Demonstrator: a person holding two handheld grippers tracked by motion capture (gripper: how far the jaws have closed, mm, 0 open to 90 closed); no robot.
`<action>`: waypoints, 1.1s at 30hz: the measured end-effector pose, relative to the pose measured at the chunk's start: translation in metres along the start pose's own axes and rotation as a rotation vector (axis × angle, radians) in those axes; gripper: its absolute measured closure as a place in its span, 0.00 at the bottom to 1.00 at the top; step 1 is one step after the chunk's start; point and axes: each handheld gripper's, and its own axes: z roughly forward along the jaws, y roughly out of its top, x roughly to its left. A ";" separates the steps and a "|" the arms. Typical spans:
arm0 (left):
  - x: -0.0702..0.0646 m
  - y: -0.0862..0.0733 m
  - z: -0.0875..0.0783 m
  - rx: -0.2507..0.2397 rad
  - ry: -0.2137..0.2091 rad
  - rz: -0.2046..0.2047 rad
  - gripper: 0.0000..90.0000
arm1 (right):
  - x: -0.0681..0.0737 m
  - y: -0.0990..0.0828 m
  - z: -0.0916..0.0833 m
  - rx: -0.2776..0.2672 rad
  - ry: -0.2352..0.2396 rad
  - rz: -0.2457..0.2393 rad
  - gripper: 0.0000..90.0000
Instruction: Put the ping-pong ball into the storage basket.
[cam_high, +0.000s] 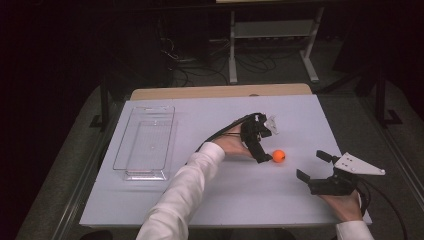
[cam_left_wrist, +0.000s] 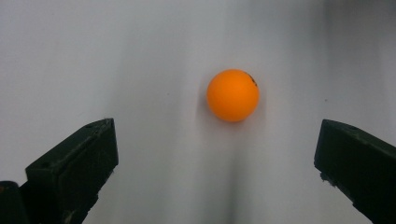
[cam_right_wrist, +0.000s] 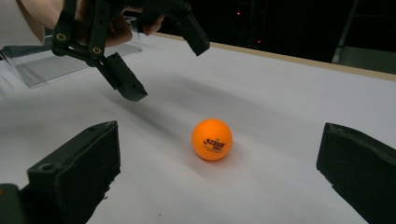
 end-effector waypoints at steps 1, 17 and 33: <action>0.000 0.001 0.001 0.000 -0.006 0.000 0.00 | 0.000 0.000 0.000 -0.001 0.000 -0.002 0.00; -0.004 0.015 0.018 0.004 -0.036 0.023 0.00 | 0.001 0.000 0.000 -0.003 0.006 -0.004 0.00; -0.006 0.015 0.035 0.025 -0.055 0.029 0.00 | 0.002 -0.001 -0.002 0.004 0.003 -0.006 0.00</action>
